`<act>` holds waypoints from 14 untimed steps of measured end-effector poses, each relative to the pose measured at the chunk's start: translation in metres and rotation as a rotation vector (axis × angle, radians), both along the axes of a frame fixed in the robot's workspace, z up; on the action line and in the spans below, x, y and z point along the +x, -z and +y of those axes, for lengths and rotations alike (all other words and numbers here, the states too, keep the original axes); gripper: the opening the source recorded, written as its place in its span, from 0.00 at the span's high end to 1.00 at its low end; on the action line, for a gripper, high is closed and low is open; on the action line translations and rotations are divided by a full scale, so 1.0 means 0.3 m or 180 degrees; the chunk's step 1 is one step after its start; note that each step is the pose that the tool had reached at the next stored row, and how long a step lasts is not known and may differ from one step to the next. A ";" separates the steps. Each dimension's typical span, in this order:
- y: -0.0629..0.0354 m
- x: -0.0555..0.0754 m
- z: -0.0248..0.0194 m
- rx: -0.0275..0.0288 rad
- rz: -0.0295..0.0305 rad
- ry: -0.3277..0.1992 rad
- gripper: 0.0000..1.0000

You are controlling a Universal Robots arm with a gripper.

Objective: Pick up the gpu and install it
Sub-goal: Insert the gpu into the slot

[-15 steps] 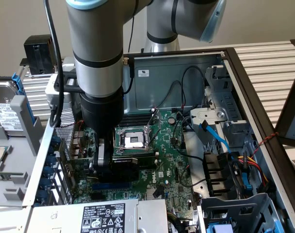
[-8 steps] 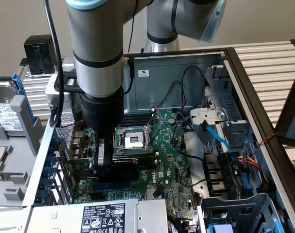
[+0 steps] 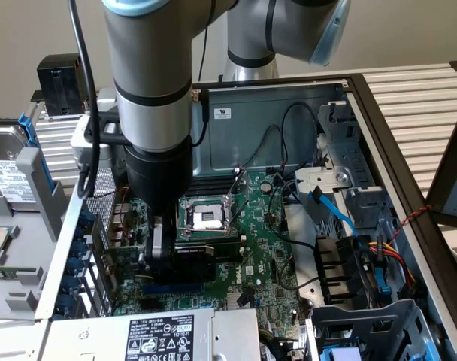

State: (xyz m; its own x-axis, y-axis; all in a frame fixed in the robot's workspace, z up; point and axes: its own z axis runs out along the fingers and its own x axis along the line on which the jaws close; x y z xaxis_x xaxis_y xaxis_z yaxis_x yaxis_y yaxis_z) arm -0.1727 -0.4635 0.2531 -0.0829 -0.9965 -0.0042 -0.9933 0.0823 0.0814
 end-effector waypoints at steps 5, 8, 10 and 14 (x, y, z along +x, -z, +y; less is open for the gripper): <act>0.000 0.001 -0.001 0.0000 0.0002 0.0001 0.73; 0.000 0.001 0.000 0.0000 0.0008 0.0008 0.73; 0.001 0.001 -0.001 0.0000 0.0012 0.0018 0.73; 0.002 0.001 0.000 0.0000 0.0013 0.0034 0.73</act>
